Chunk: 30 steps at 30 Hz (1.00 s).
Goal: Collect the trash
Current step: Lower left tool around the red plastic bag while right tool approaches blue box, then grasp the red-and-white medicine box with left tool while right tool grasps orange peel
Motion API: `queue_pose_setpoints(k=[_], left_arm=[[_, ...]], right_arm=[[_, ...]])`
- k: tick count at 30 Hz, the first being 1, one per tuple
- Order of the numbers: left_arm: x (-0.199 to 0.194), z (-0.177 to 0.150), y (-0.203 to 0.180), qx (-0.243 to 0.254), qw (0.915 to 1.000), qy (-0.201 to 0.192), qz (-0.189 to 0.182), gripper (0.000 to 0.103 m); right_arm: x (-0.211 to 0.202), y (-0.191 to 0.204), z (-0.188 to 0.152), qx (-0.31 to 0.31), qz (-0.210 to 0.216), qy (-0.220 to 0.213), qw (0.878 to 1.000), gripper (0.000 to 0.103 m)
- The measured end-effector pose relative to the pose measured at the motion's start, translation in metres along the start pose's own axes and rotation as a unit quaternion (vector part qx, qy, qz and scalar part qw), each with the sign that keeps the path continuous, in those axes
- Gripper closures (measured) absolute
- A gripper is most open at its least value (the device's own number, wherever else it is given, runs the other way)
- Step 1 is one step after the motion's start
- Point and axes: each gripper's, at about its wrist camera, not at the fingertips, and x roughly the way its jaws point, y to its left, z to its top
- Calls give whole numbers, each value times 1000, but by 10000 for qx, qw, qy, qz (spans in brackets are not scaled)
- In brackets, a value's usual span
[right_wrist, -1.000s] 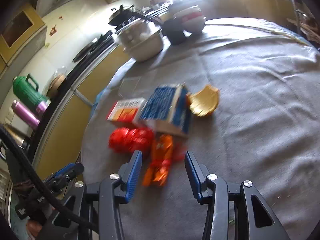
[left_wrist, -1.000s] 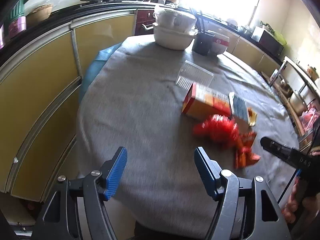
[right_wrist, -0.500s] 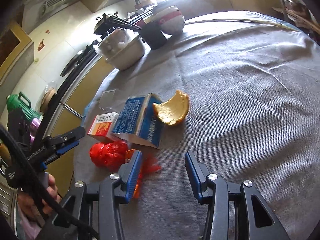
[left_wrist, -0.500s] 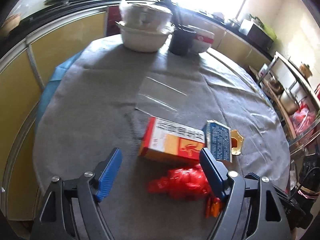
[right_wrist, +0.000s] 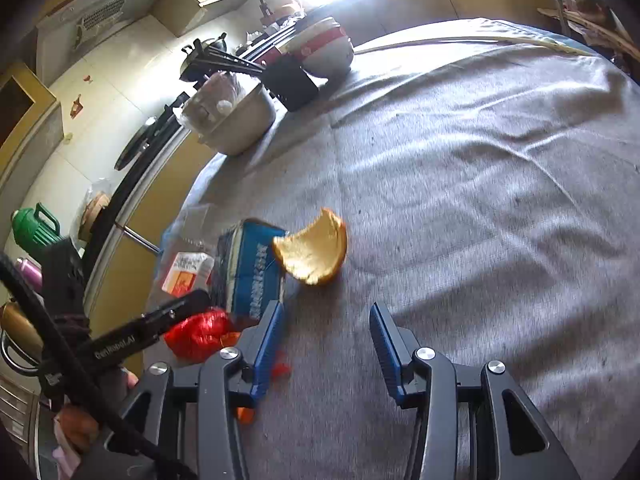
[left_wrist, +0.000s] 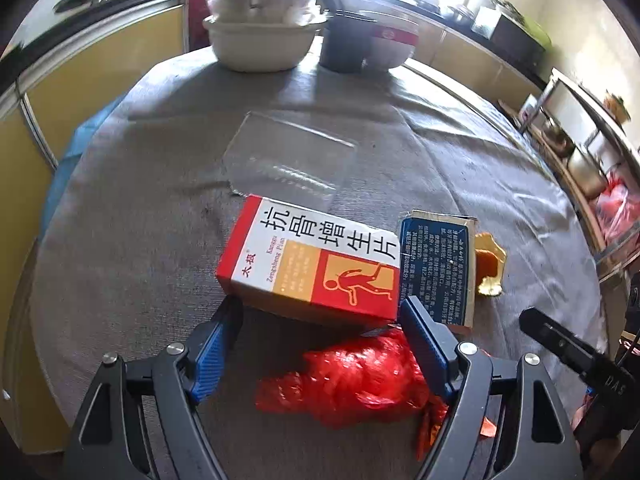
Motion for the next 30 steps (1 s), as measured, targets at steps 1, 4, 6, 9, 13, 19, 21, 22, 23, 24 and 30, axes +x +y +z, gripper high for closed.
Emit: queue_pose_setpoints(k=[1,4,6,9,13,19,21,22,23,24,30], left_arm=[[0,0,2,-54,10000,-16,-6,22],[0,-1,8,-141,9998,-100,-80,22],[0,-2,8,-140,9997,-157,-91,25],[-1,-2,7,-97,9997,-177,-144,41],[-4,-3,6,-54,9995,-240,-180,51],[-9,-5,12,-53,9991,-275,-309,58],[-14,-9,19,-146,9987,-296,-386,58],[-15,-10,22,-189,9986,-304,-397,58],[-17,-11,27,-234,9985,-311,-382,58],[-18,-12,31,-278,9985,-310,-352,58],[-28,-11,62,-780,9963,-266,-246,58]], right_arm=[[0,1,3,-13,26,-11,10000,54],[4,6,13,-83,59,-55,9999,52],[11,8,20,-115,69,-46,9999,48],[24,8,26,-86,55,15,9999,48],[36,4,31,13,57,-32,10000,48],[46,11,37,-192,-4,-134,9997,73],[46,17,35,-406,-260,-203,9986,89],[45,19,34,-490,-360,-237,9979,90],[44,19,32,-548,-460,-284,9970,92],[44,18,31,-548,-502,-297,9968,92],[41,0,29,-198,-167,-162,9995,89]])
